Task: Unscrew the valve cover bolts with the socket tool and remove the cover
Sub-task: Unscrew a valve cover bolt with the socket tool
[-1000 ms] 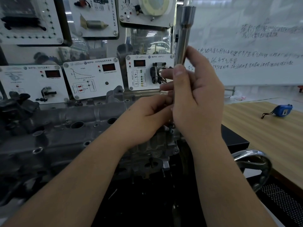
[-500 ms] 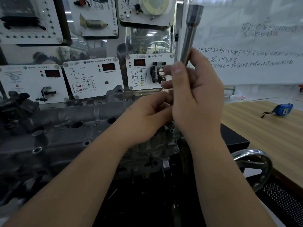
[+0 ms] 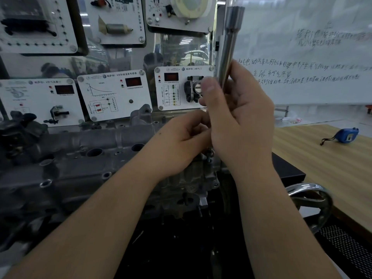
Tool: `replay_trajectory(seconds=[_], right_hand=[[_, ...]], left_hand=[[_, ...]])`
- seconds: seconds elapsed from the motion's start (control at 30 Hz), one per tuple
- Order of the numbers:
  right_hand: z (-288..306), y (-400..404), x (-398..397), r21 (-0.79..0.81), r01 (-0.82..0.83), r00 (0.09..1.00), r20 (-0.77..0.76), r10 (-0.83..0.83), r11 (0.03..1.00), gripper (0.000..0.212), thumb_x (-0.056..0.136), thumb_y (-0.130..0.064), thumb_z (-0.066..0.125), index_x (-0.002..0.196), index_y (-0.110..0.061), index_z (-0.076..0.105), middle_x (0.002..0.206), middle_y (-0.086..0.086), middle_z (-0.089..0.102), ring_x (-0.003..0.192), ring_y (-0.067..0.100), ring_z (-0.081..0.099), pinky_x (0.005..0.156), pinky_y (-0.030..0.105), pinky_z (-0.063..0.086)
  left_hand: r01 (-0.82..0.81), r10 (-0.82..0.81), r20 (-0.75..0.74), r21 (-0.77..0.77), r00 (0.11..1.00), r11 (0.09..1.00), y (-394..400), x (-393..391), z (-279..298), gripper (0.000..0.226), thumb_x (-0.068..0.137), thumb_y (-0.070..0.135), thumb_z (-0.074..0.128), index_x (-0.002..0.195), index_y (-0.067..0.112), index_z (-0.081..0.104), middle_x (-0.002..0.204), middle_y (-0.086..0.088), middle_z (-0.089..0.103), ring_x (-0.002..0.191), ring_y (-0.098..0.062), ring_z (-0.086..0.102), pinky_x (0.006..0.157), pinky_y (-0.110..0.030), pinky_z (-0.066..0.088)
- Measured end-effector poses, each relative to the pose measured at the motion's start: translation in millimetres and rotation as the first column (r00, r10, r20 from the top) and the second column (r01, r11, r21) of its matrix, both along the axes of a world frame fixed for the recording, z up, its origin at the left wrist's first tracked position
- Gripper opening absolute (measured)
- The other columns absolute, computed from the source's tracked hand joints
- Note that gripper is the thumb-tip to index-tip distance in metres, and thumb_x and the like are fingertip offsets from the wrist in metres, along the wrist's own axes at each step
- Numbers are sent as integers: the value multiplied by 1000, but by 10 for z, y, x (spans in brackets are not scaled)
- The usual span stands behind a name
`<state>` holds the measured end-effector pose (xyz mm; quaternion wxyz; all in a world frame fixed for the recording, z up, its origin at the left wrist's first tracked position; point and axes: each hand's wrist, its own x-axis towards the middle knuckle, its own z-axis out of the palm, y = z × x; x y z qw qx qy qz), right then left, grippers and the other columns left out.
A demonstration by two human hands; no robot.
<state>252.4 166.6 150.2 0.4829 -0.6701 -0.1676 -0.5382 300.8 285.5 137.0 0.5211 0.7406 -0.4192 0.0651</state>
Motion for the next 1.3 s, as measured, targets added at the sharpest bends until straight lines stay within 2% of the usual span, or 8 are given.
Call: replay_trajectory(seconds=[0.07,0.17,0.33,0.47,0.57,0.8,1.07,1.3], right_hand=[[0,-10,4,3,40,999,12,-40,999,13,101,-28,59,97,-18,66,74,-11,64,69,9,64,61,25,51],[-12,-9,2,7,43,999,-7,-43,999,20,103,-23,54,95,-11,67,78,-5,70,72,11,69,63,36,57],[-19,2,2,38,-7,999,-44,9,999,43,104,-24,47,145,-14,52,96,-10,74,88,3,73,76,35,62],[-4,19,-3,19,-10,1000,-3,11,1000,11,102,-29,57,110,-26,64,85,-8,71,79,12,71,69,39,60],[1,-4,-5,46,37,999,23,-38,998,8,100,-25,60,103,-26,68,80,-12,70,77,10,71,67,31,58],[-23,7,-4,57,1,1000,-14,0,998,42,104,-23,47,145,-14,53,98,-10,74,83,7,73,66,30,58],[-12,1,-1,45,34,999,38,-36,998,18,102,-23,57,104,-15,72,77,-10,68,73,12,70,62,33,56],[-17,24,11,76,23,999,27,-25,997,33,104,-22,52,134,-12,62,97,-9,72,88,10,71,76,36,60]], left_hand=[[-12,12,2,11,1000,1000,-9,-4,-1,29,95,26,60,119,10,64,108,-25,70,101,-49,65,86,-66,53],[-21,21,15,26,1000,999,0,7,-7,18,102,19,59,114,8,65,105,-23,71,97,-48,65,83,-65,52],[7,-7,-1,26,1000,1000,24,1,4,25,103,31,52,116,17,69,105,-15,74,98,-49,66,86,-67,53],[-21,21,12,24,1000,999,-6,7,3,25,95,33,56,113,19,68,105,-16,73,96,-50,66,83,-69,53],[-30,29,25,54,999,998,-28,12,5,30,93,35,58,114,17,66,104,-22,71,95,-48,66,82,-66,54],[-10,10,5,62,1000,998,26,21,1,29,105,32,50,116,12,69,107,-19,72,103,-43,66,91,-62,53],[8,-8,4,17,1000,1000,-24,6,0,32,95,32,58,114,7,66,107,-30,68,99,-53,63,86,-69,51],[26,-26,-17,29,1000,999,11,15,5,34,99,33,54,122,13,68,109,-20,73,104,-49,66,91,-66,52]])
